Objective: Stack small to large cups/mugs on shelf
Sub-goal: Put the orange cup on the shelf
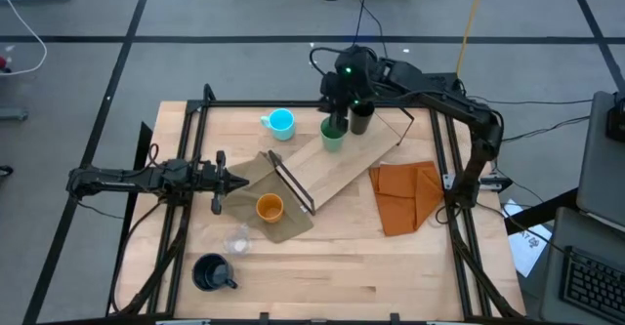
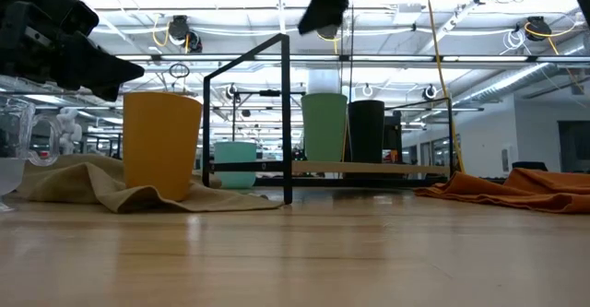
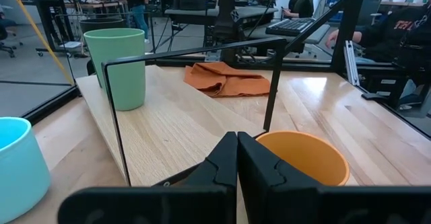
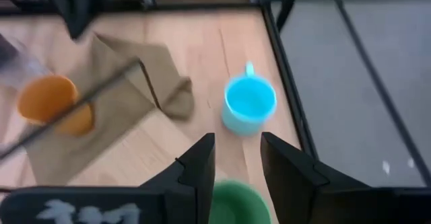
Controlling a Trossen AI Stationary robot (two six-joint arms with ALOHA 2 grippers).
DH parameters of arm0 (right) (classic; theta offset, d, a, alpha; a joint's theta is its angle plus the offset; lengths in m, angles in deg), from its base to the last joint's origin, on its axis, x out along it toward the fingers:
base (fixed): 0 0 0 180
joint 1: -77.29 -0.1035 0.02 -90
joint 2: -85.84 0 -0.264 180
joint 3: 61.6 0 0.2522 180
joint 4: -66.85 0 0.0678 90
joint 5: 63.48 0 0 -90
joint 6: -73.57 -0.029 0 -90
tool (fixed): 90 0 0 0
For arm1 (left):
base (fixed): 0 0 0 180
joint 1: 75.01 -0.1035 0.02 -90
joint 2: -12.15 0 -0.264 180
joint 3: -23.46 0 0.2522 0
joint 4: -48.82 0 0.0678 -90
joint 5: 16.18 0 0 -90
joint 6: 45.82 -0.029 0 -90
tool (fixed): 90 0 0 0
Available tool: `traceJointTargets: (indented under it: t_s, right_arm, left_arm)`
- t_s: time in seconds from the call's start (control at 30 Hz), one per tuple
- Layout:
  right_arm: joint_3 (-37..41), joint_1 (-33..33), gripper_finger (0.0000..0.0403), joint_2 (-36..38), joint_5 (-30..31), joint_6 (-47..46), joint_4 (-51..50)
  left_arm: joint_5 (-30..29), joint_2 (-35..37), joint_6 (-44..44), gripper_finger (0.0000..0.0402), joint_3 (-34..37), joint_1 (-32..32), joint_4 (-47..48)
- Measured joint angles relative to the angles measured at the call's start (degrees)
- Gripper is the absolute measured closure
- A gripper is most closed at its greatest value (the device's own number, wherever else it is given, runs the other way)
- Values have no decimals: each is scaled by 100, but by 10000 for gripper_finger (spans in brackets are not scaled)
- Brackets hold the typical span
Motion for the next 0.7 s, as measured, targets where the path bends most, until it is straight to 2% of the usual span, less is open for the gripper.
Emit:
traceJointTargets:
  t_s: [0.37, 0.7]
  right_arm:
    - [2, -965, 291, 206, -12, 141, 477]
    - [9, -2082, 291, 946, 29, 86, 388]
  left_arm:
    - [2, 0, 26, 391, 2, 0, -2]
    - [19, 2, 47, 391, 2, 0, -2]
